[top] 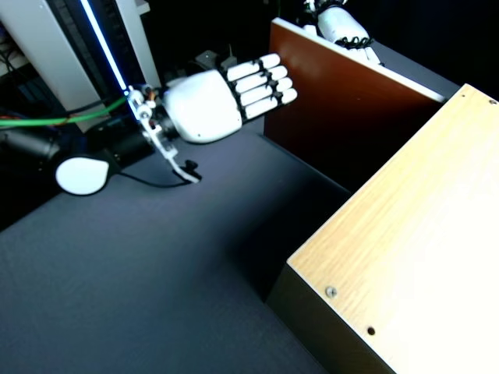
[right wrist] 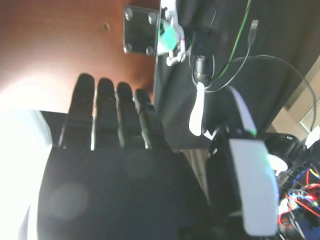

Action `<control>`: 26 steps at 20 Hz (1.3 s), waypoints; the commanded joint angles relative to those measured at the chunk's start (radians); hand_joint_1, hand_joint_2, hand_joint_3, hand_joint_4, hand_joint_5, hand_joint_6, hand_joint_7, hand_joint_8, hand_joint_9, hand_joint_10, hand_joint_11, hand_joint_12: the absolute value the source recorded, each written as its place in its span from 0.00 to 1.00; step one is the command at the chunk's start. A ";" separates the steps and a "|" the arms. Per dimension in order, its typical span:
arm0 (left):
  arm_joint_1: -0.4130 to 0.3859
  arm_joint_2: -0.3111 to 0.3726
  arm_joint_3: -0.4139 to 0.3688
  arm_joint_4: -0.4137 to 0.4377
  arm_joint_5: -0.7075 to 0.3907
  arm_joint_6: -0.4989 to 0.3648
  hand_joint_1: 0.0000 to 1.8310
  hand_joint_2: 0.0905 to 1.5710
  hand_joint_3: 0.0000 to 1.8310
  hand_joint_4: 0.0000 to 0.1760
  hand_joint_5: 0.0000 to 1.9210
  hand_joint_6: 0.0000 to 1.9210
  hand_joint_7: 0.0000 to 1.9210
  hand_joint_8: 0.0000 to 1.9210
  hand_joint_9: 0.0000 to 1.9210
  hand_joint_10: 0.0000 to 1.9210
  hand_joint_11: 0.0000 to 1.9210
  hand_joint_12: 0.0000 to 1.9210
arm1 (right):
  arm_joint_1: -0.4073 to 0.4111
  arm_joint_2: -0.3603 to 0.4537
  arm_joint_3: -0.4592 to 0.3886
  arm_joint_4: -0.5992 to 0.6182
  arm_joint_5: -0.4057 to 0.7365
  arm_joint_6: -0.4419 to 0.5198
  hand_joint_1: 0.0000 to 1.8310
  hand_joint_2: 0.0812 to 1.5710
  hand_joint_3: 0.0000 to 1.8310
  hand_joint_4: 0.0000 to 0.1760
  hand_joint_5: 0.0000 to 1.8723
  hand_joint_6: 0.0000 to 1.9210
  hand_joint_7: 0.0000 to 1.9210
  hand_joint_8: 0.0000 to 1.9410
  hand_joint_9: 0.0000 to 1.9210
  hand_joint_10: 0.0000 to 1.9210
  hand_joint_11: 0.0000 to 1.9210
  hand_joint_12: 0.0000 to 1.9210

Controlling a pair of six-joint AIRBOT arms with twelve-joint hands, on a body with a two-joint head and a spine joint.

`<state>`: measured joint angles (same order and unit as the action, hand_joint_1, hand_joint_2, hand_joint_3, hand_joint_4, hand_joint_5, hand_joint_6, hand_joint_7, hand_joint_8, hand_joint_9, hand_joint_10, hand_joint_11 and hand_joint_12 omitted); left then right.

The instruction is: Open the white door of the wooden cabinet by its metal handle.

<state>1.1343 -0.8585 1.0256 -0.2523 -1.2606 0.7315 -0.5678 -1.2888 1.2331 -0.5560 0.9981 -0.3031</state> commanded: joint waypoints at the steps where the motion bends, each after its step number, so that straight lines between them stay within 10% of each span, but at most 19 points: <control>1: -0.012 0.002 0.007 -0.010 -0.120 -0.004 0.04 0.98 0.00 0.00 0.09 0.00 0.09 0.00 0.09 0.00 0.00 0.30 | 0.017 -0.008 -0.001 0.038 0.119 0.007 0.20 0.84 0.00 0.00 0.00 0.00 0.00 0.00 0.00 0.00 0.00 0.00; 6: -0.019 -0.004 0.012 -0.009 -0.114 -0.003 0.00 0.97 0.00 0.00 0.08 0.00 0.07 0.00 0.08 0.00 0.00 0.28 | 0.035 -0.049 0.014 0.039 0.119 0.007 0.02 0.90 0.01 0.00 0.00 0.00 0.00 0.00 0.00 0.00 0.00 0.00; 10: -0.022 -0.009 0.015 -0.009 -0.112 -0.003 0.00 0.96 0.00 0.01 0.05 0.00 0.05 0.00 0.06 0.00 0.04 0.18 | 0.038 -0.060 0.018 0.042 0.118 0.007 0.19 0.85 0.00 0.00 0.00 0.00 0.00 0.00 0.00 0.00 0.00 0.00; 11: -0.022 -0.009 0.015 -0.009 -0.112 -0.003 0.00 0.95 0.00 0.14 0.10 0.00 0.09 0.00 0.17 0.01 0.17 0.26 | 0.038 -0.061 0.018 0.042 0.118 0.007 0.19 0.85 0.00 0.00 0.00 0.00 0.00 0.00 0.00 0.00 0.00 0.00; 13: -0.023 -0.009 0.015 -0.009 -0.112 -0.003 0.36 1.00 0.11 0.00 0.10 0.00 0.10 0.00 0.11 0.00 0.01 0.41 | 0.038 -0.061 0.020 0.042 0.114 0.007 0.12 0.89 0.01 0.00 0.00 0.00 0.00 0.00 0.00 0.00 0.00 0.00; 14: -0.023 -0.009 0.014 -0.009 -0.115 -0.003 0.09 0.96 0.08 0.02 0.11 0.00 0.07 0.00 0.04 0.01 0.00 0.20 | 0.038 -0.061 0.021 0.044 0.108 0.007 0.06 0.90 0.01 0.00 0.00 0.00 0.00 0.00 0.00 0.00 0.00 0.00; 15: -0.023 -0.008 0.013 -0.009 -0.118 -0.003 0.02 0.98 0.04 0.13 0.11 0.00 0.07 0.00 0.03 0.00 0.00 0.12 | 0.038 -0.061 0.021 0.048 0.102 0.007 0.05 0.90 0.01 0.00 0.00 0.00 0.00 0.00 0.00 0.00 0.00 0.00; 16: -0.023 -0.008 0.012 -0.010 -0.120 -0.003 0.00 0.91 0.01 0.00 0.07 0.00 0.06 0.00 0.07 0.01 0.06 0.14 | 0.038 -0.057 0.021 0.052 0.098 0.007 0.01 0.91 0.01 0.00 0.00 0.00 0.00 0.00 0.00 0.00 0.00 0.00; 26: 0.009 0.007 0.001 -0.060 -0.157 0.025 0.00 0.93 0.00 0.00 0.01 0.00 0.00 0.00 0.00 0.00 0.00 0.04 | -0.108 0.244 -0.027 0.335 0.139 -0.085 0.00 0.89 0.00 0.00 0.00 0.00 0.00 0.00 0.00 0.00 0.00 0.00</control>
<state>1.1492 -0.8627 1.0229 -0.2939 -1.2938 0.7586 -0.6876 -1.0451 1.2045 -0.2691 1.0019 -0.3923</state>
